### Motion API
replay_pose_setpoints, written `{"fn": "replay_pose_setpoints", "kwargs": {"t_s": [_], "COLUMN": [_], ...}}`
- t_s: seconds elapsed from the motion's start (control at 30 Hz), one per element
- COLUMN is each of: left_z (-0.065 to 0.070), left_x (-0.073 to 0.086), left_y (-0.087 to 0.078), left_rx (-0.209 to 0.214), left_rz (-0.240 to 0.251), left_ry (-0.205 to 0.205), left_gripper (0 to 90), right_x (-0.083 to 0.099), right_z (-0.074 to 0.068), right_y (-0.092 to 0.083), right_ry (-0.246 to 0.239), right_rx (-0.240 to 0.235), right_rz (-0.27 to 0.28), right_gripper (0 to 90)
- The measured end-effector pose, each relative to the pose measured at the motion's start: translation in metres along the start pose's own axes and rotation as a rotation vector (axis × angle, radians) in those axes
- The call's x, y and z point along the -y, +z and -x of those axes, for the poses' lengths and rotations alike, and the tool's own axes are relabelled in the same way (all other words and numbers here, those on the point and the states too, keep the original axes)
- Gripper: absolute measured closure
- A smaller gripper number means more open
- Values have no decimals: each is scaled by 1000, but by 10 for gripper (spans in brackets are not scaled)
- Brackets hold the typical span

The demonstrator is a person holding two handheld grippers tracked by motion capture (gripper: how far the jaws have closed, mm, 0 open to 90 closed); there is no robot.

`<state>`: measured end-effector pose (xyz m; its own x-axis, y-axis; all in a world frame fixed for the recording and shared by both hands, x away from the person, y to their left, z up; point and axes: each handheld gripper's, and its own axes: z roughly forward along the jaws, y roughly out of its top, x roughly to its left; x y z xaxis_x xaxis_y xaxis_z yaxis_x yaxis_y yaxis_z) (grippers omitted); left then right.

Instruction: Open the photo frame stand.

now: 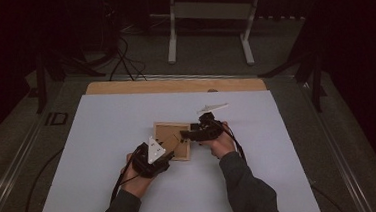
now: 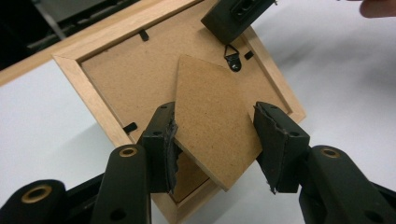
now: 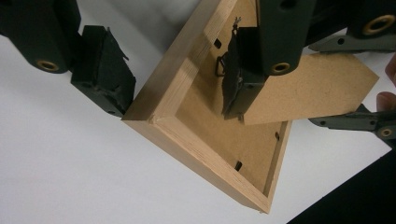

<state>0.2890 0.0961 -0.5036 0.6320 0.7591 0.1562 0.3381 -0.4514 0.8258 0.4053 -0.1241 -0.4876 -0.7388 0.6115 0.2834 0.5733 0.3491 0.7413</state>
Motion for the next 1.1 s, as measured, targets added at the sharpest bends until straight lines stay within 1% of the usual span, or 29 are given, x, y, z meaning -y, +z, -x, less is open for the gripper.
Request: {"fn": "replay_pose_setpoints", "kwargs": {"t_s": [0.07, 0.1, 0.17, 0.2, 0.23, 0.33, 0.37, 0.47, 0.53, 0.7, 0.93, 1.1], "left_z": [-1, -1, -5, -10, -11, -16, -17, -22, -27, -28, -27, -27], "left_x": [-1, -1, -2, -3, -3, -4, -5, -5, -3, -4, -4, -5], "left_y": [0, 0, 0, 0, -1, -3, -3, -3, -3, -3, -3, -3], "left_rx": [12, 22, 66, 103, 116, 153, 158, 192, 229, 238, 241, 234], "left_rz": [-12, -11, -28, -40, -42, -56, -61, -75, -78, -87, -91, -93], "left_ry": [-2, -13, -52, -97, -115, -160, -164, -203, -232, -216, -211, -204], "left_gripper": [522, 522, 520, 516, 520, 522, 532, 573, 596, 605, 609, 615], "right_x": [0, 0, 0, 0, -1, -1, -1, -1, -1, -1, -1, -2], "right_z": [-2, -3, -3, -4, -5, -6, -6, -7, -9, -12, -14, -14], "right_y": [-1, -2, -3, -3, -4, -5, -6, -6, -7, -9, -10, -13], "right_ry": [-12, -19, -30, -32, -43, -56, -60, -62, -70, -88, -91, -94], "right_rx": [11, 15, 19, 19, 19, 24, 24, 23, 30, 40, 50, 52], "right_rz": [1, 2, 6, 7, 5, 2, 1, 4, -1, -6, -6, 6], "right_gripper": [456, 468, 487, 491, 492, 495, 497, 501, 500, 503, 507, 529]}}
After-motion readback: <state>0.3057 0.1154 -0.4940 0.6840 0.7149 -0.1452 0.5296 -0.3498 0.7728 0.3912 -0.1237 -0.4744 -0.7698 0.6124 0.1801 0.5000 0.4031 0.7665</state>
